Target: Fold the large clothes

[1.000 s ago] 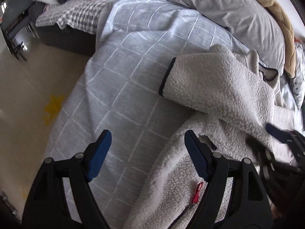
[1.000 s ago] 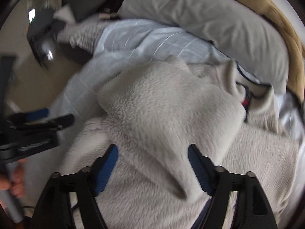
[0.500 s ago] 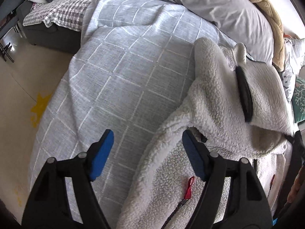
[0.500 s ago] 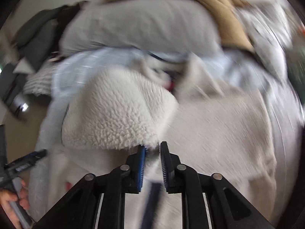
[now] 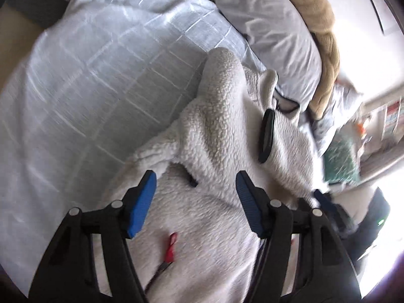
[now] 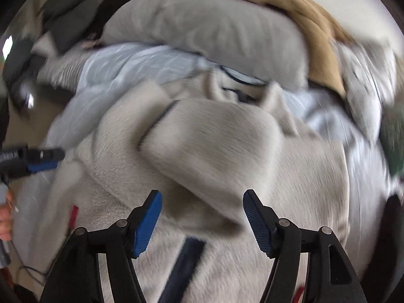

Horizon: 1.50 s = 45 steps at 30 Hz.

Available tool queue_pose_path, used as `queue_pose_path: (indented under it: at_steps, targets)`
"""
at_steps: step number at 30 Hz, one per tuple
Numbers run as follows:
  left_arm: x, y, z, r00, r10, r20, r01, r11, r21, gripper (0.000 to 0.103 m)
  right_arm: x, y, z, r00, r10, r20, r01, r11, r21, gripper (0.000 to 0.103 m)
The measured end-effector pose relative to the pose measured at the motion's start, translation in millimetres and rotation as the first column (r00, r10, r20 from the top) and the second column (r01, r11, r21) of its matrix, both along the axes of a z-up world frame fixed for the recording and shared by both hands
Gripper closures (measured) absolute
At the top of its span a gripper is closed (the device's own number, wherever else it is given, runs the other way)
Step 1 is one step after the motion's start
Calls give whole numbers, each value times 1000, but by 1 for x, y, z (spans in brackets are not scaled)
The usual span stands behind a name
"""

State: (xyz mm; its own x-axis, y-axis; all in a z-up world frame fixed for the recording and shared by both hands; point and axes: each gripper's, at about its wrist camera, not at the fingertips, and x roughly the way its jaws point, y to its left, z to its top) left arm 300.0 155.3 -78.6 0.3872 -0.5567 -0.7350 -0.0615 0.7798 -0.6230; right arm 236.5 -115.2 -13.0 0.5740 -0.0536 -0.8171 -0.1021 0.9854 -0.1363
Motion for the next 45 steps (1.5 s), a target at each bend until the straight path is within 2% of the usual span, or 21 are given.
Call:
queue_pose_path:
  at_steps: [3, 6, 7, 8, 9, 10, 14, 16, 19, 21, 23, 25, 27, 28, 29, 30, 32, 36, 39, 43, 45]
  targets:
    - [8, 0, -18, 999, 47, -21, -49, 995, -89, 41, 21, 29, -21, 999, 45, -16, -47, 993, -104, 35]
    - [17, -2, -34, 994, 97, -41, -102, 980, -173, 55, 48, 47, -43, 998, 59, -27, -63, 978, -197, 40]
    - [19, -2, -37, 992, 125, -33, -129, 976, -174, 70, 51, 47, -46, 998, 57, -21, -60, 975, -212, 44]
    - [19, -1, -38, 989, 144, -19, -145, 974, -176, 86, 57, 48, -50, 998, 58, -17, -61, 974, -219, 64]
    - [19, 0, -37, 987, 160, -5, -158, 970, -187, 86, 60, 48, -51, 998, 63, -17, -65, 977, -205, 92]
    - [17, 4, -35, 982, 186, 15, -180, 964, -198, 88, 63, 45, -50, 998, 61, -16, -63, 982, -179, 94]
    - [10, 21, -14, 954, 275, 118, -251, 951, -181, 90, 51, 11, -8, 992, -30, 122, 37, 998, -58, 94]
    - [10, 23, -18, 954, 278, 113, -260, 953, -154, 90, 36, -23, 18, 974, -116, 192, 115, 993, 15, 94]
    - [17, 18, -36, 968, 250, 28, -249, 968, -37, 87, 9, -80, 34, 941, -260, 215, 227, 960, 164, 94]
    - [22, 15, -48, 977, 208, -49, -206, 978, 40, 80, -15, -130, 27, 913, -378, 153, 332, 907, 258, 94]
    - [22, 13, -42, 980, 192, -49, -187, 979, 81, 74, -30, -165, 10, 891, -451, 48, 423, 865, 271, 92]
    - [21, 7, -28, 987, 156, -44, -146, 974, 175, 66, -48, -200, -14, 861, -501, -85, 501, 810, 304, 85]
    - [15, 0, -13, 991, 126, -47, -106, 949, 298, 54, -65, -220, -26, 837, -523, -160, 545, 772, 328, 75]
    - [12, -4, -5, 992, 113, -56, -85, 925, 371, 45, -74, -229, -29, 828, -530, -182, 559, 761, 331, 74]
    - [8, -5, 2, 994, 96, -51, -67, 911, 407, 43, -85, -236, -28, 829, -525, -189, 557, 756, 344, 65]
    - [4, -3, 7, 996, 76, -38, -52, 906, 421, 43, -92, -240, -24, 834, -520, -183, 549, 755, 357, 52]
    - [3, -4, 23, 999, 39, 6, -38, 900, 434, 42, -104, -247, -10, 840, -522, -145, 534, 752, 386, 39]
    - [28, -18, 45, 996, -10, 87, -28, 905, 425, 32, -110, -258, 24, 850, -523, -59, 491, 747, 448, 32]
    - [69, -37, 36, 996, -51, 78, 13, 904, 428, 32, -86, -256, 23, 866, -495, -65, 470, 766, 437, 31]
    - [119, -51, 11, 999, -47, 22, 33, 906, 423, 32, -51, -257, -17, 857, -488, -166, 515, 791, 331, 32]
    - [137, -57, 0, 999, -45, 6, 39, 916, 399, 32, -48, -258, -32, 849, -494, -186, 528, 789, 315, 50]
